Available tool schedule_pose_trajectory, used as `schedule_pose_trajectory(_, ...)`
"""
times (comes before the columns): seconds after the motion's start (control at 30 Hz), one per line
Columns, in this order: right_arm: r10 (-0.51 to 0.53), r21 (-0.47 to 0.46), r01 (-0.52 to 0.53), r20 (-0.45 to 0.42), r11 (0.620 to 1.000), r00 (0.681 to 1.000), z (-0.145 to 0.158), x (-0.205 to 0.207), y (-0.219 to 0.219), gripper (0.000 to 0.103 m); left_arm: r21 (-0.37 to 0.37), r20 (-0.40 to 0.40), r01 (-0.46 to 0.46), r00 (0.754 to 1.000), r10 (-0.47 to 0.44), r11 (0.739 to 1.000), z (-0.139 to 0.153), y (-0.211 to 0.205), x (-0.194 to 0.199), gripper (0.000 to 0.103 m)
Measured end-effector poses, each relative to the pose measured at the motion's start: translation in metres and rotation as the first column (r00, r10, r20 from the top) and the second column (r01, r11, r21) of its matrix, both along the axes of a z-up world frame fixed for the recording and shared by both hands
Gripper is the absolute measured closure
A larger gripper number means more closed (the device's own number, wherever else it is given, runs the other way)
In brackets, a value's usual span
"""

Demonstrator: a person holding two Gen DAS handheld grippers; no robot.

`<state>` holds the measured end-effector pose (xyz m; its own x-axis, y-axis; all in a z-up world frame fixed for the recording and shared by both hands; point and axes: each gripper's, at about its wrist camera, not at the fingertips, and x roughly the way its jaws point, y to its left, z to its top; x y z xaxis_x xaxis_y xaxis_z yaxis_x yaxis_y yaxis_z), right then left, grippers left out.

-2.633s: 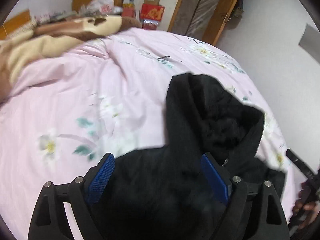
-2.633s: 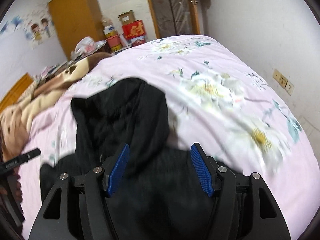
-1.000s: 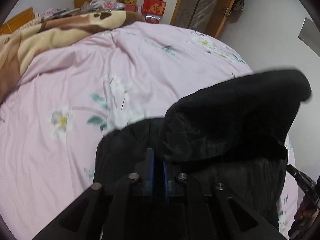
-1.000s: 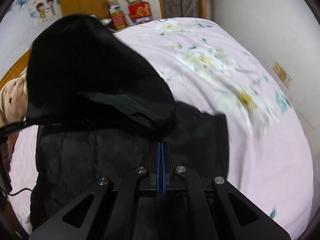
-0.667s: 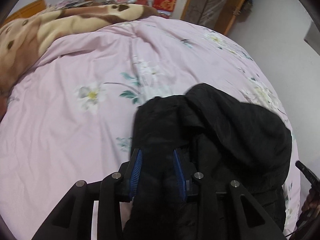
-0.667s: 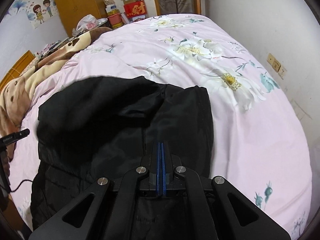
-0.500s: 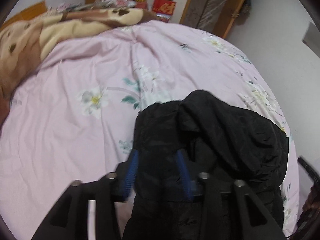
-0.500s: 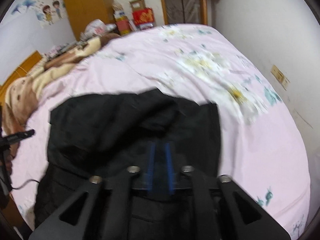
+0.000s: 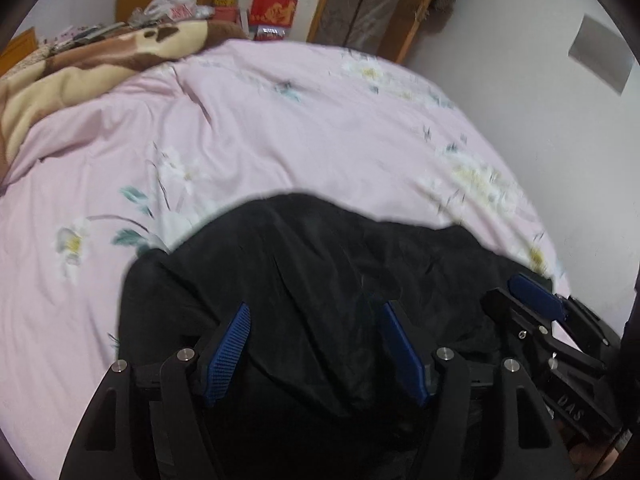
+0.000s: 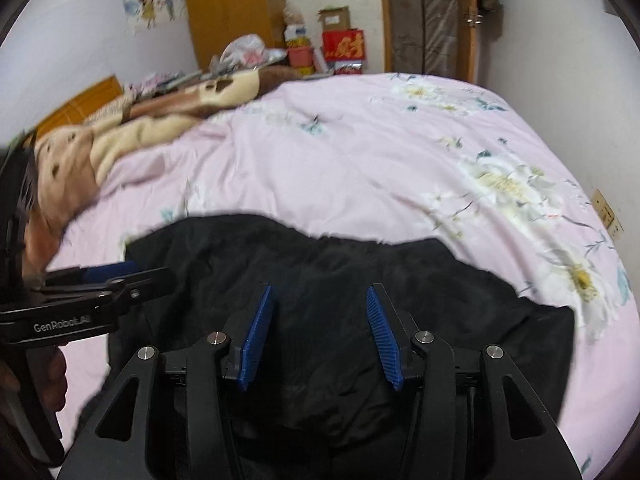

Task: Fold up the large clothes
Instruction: 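Lift the hem with both grippers and fold it toward the hood, then lower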

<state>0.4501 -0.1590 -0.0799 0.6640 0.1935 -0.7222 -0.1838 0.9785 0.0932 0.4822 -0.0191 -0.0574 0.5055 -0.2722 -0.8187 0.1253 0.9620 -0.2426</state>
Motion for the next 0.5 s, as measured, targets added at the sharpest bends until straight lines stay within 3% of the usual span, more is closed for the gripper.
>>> schedule_pose_trajectory(0.13, 0.014, -0.044, -0.015, -0.025, 0.999, 1.0, -0.03, -0.006, -0.001, 0.054, 0.085, 0.014, 0.041, 0.999, -0.043, 0.996, -0.028, -0.008, -0.005, 0.035)
schedule_pose_trajectory(0.27, 0.018, -0.077, -0.02, -0.02, 0.997, 1.0, -0.052, -0.015, 0.0, 0.053, 0.12, 0.013, 0.064, 0.998, -0.066, 0.991, -0.048, -0.012, -0.012, 0.035)
schedule_pose_trajectory(0.5, -0.004, -0.081, -0.003, -0.086, 0.997, 0.996, -0.075, -0.011, 0.001, 0.052, 0.128, -0.018, 0.076, 0.997, -0.074, 0.989, -0.072, -0.011, -0.016, 0.035)
